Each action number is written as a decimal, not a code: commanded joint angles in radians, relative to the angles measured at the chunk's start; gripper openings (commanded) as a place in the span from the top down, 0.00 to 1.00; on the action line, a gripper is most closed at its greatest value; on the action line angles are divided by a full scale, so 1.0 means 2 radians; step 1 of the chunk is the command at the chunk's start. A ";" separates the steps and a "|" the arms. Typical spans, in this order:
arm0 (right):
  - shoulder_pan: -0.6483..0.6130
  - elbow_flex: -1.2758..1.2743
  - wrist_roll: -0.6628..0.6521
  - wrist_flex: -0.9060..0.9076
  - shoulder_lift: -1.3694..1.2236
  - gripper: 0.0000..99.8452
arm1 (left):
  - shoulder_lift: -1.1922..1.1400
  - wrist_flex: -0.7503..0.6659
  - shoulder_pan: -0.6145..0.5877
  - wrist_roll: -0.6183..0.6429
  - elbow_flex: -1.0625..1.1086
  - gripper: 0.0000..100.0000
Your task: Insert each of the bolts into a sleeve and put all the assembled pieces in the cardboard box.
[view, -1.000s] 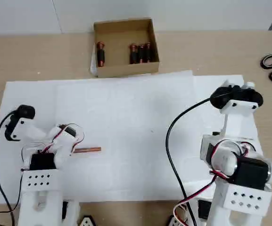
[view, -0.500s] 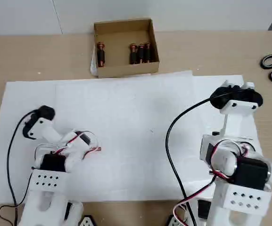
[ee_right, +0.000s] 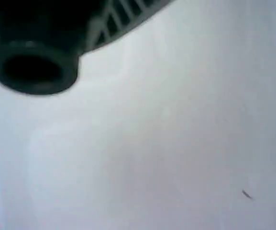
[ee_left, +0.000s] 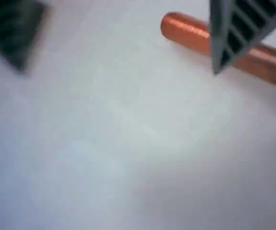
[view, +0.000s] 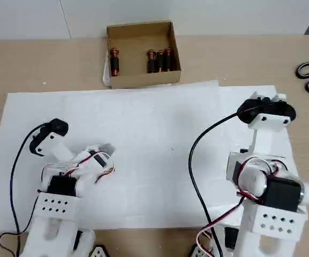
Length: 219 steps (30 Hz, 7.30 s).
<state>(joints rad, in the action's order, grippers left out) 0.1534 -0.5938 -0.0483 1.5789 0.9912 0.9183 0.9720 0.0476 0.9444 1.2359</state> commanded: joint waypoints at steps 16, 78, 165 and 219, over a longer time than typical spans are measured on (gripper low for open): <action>0.004 0.002 0.005 -0.010 0.007 0.99 | 0.005 -0.093 -0.002 -0.005 0.072 0.81; 0.004 0.002 0.003 -0.010 0.007 0.99 | 0.006 0.252 0.039 -0.015 -0.188 0.89; 0.003 -0.017 0.002 0.004 0.061 0.99 | 0.009 -0.031 -0.042 -0.017 0.018 0.99; 0.002 -0.017 0.002 -0.010 0.060 0.99 | -0.091 0.196 -0.023 -0.037 -0.133 0.86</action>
<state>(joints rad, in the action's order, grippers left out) 0.1534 -0.6322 -0.0483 1.5850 1.1063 0.8370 1.3265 0.0015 0.8753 1.0641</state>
